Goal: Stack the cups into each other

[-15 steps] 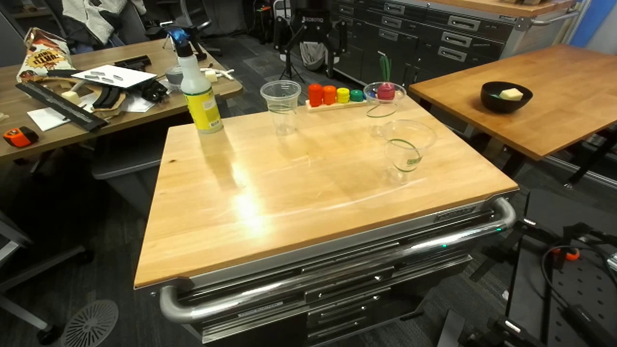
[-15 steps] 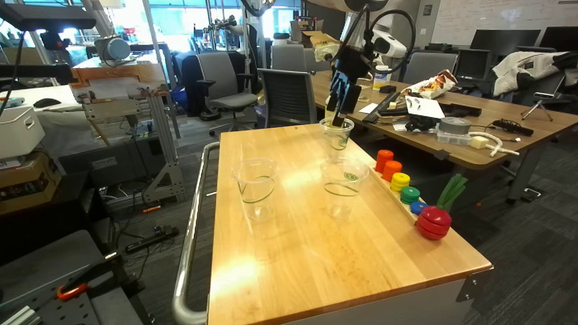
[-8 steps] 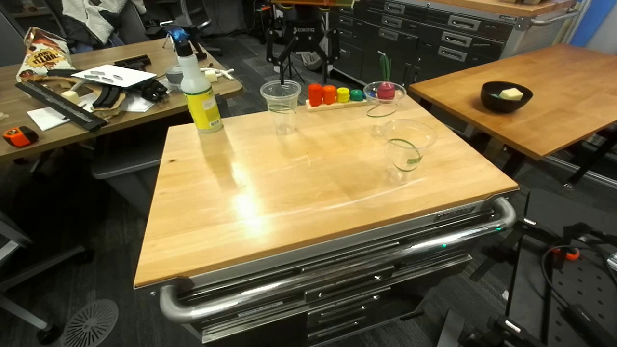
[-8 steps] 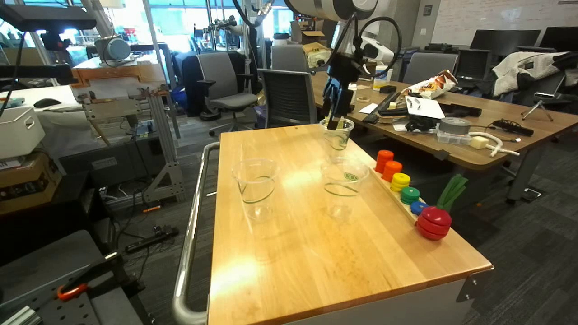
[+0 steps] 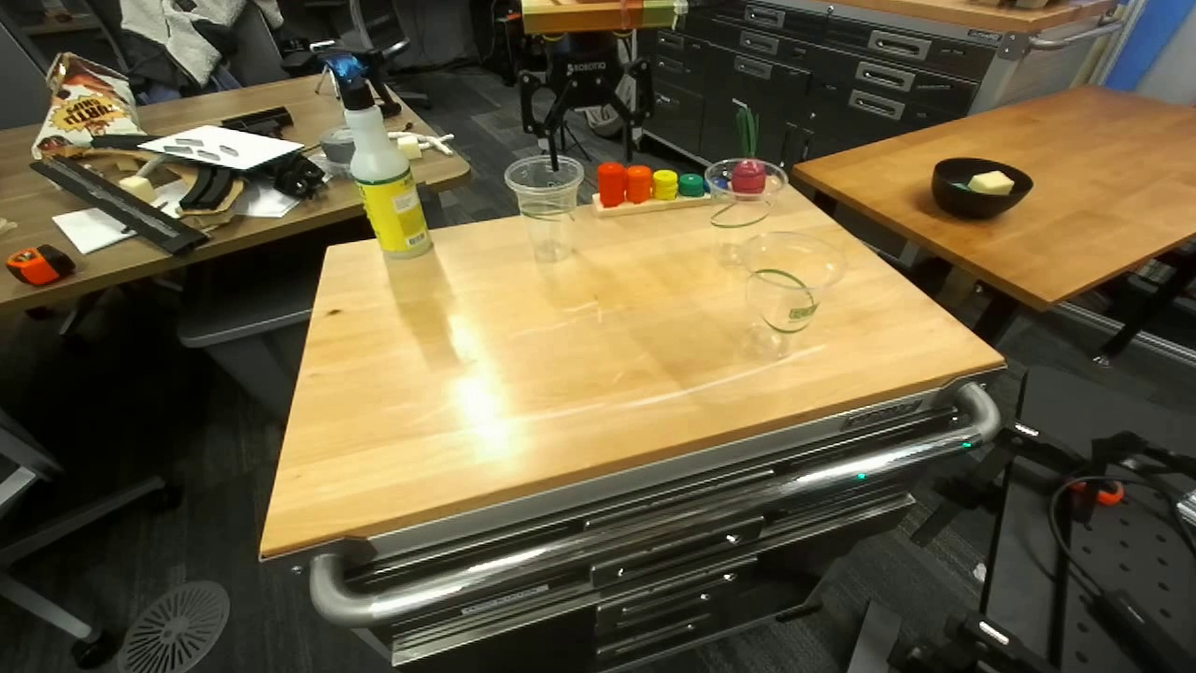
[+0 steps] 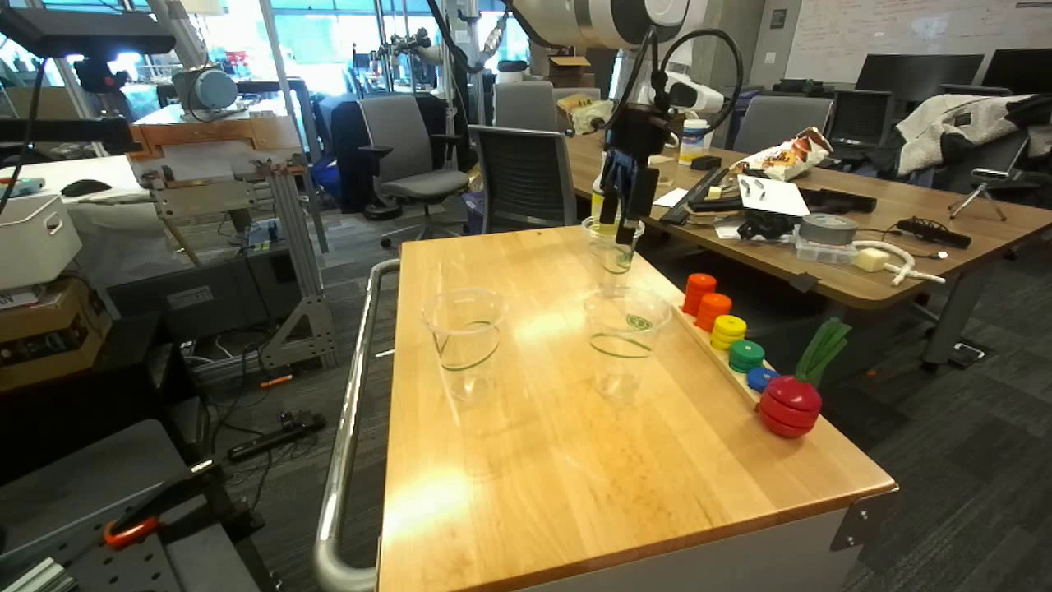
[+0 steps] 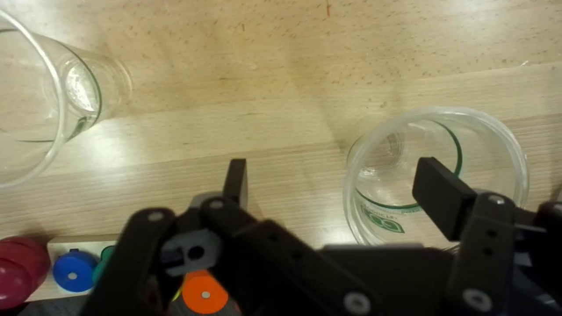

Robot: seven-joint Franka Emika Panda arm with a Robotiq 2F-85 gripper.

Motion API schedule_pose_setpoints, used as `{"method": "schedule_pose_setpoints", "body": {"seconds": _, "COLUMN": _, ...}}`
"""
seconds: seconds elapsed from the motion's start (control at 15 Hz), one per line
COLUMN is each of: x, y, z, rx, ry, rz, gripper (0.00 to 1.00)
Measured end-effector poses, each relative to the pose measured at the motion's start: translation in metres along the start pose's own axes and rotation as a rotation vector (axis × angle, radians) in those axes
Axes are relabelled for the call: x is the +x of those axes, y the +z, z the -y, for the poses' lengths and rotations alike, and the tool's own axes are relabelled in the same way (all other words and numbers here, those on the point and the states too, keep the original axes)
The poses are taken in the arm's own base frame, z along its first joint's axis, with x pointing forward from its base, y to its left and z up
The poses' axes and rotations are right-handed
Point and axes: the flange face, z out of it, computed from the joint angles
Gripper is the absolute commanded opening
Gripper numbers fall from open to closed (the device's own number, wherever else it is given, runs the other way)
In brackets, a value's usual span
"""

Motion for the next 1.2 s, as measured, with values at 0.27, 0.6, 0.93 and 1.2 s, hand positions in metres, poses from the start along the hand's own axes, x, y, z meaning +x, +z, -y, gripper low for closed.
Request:
{"method": "schedule_pose_setpoints", "body": {"seconds": 0.27, "x": 0.004, "y": 0.007, "z": 0.004, "rx": -0.002, "ry": 0.013, "rz": 0.001, "gripper": 0.30}}
{"method": "schedule_pose_setpoints", "body": {"seconds": 0.6, "x": 0.000, "y": 0.010, "z": 0.010, "rx": 0.016, "ry": 0.069, "rz": 0.032, "gripper": 0.00}}
{"method": "schedule_pose_setpoints", "body": {"seconds": 0.93, "x": -0.003, "y": 0.004, "z": 0.015, "rx": 0.055, "ry": 0.146, "rz": 0.052, "gripper": 0.02}}
{"method": "schedule_pose_setpoints", "body": {"seconds": 1.2, "x": -0.003, "y": -0.004, "z": 0.015, "rx": 0.081, "ry": 0.169, "rz": 0.058, "gripper": 0.02}}
